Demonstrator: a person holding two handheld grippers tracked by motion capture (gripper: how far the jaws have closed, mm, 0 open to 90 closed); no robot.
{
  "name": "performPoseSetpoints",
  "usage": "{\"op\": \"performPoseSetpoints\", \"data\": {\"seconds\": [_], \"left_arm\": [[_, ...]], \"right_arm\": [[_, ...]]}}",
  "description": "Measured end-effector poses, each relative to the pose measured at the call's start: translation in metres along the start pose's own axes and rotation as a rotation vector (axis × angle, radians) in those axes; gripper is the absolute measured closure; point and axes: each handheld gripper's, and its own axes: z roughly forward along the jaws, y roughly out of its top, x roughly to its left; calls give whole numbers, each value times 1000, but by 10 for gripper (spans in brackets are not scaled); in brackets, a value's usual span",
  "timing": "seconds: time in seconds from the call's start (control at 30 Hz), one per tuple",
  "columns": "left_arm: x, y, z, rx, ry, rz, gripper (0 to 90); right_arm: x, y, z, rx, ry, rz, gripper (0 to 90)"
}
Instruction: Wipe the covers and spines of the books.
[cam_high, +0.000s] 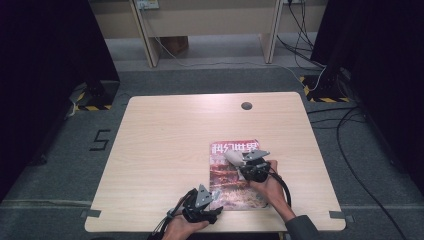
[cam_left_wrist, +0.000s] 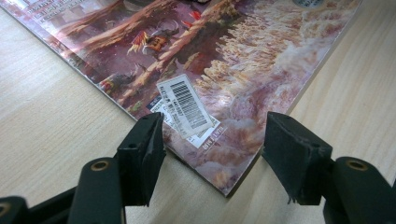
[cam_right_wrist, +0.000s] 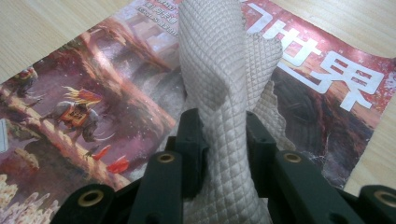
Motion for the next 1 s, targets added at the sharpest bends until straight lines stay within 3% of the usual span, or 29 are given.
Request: {"op": "performPoseSetpoints", "data": {"seconds": [0.07,0.33,0.47,0.53,0.6,1.0], "left_arm": [[1,-1,-1,-13,-7,-13,381],[2,-5,-10,-21,-8,-25,324],[5,-7,-14,-24,-10,-40,284],[6,-7,-16,-22,-7,-42,271],[6,-8,-19,-24,-8,-48,257],[9,-13,-25,-7,-10,-57,218]], "right_arm": [[-5,-1,0,-3,17,23,719],[-30,-11,-10,8,-55,90,717],[-37,-14,-12,8,-76,101,717],[-34,-14,-12,10,-76,85,718],[-27,-12,-11,9,-44,76,718],[18,14,12,0,22,-14,719]]}}
